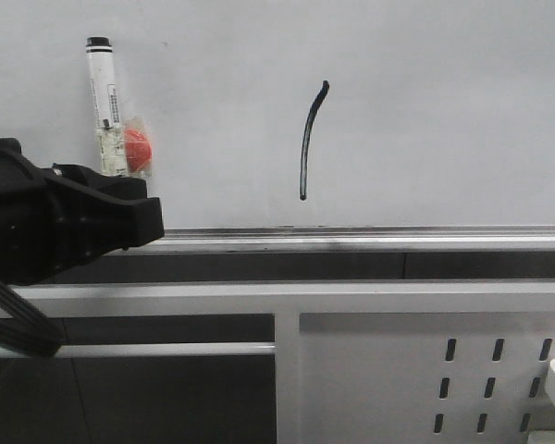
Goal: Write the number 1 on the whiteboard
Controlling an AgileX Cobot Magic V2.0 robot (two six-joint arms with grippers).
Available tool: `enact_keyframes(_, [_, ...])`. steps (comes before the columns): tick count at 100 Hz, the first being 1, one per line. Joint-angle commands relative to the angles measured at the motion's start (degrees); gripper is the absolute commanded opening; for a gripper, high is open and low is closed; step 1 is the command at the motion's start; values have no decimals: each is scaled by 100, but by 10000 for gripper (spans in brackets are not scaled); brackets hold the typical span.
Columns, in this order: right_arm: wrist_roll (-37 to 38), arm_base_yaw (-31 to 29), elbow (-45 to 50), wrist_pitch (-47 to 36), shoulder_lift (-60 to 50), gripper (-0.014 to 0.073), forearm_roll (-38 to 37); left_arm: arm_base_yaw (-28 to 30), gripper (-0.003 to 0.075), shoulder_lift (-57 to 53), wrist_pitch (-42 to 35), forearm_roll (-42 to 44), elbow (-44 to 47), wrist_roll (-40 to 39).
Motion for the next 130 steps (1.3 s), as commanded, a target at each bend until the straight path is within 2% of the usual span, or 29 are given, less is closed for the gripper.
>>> enact_keyframes(1, [-21,4,-133,-360,-32,-69,-226,58,5,-137,-1293,-148,-130,-43])
enact_keyframes(13, [-21,4,-133,-360,-32,-69,-226,58,144,-137,-1293,-148,-130,-43])
enact_keyframes(25, [-21,4,-133,-371,-32,-69,-226,58,234,-137,-1293,-148,-130,-43])
enact_keyframes(54, [-21,4,-133,-487,-32,-69,-226,58,255,-137,-1293,195,-130,-43])
enact_keyframes(72, [-21,4,-133,-487,-32,-69,-226,58,346,-137,-1293,250,-117,-43])
enact_keyframes(109, [-21,4,-108,-262,-74,-69,-226,48,349,-335,-1293,549,225,-38])
enact_keyframes(130, [-21,4,507,-986,-662,-69,-264,48,349,-704,-1293,521,546,247])
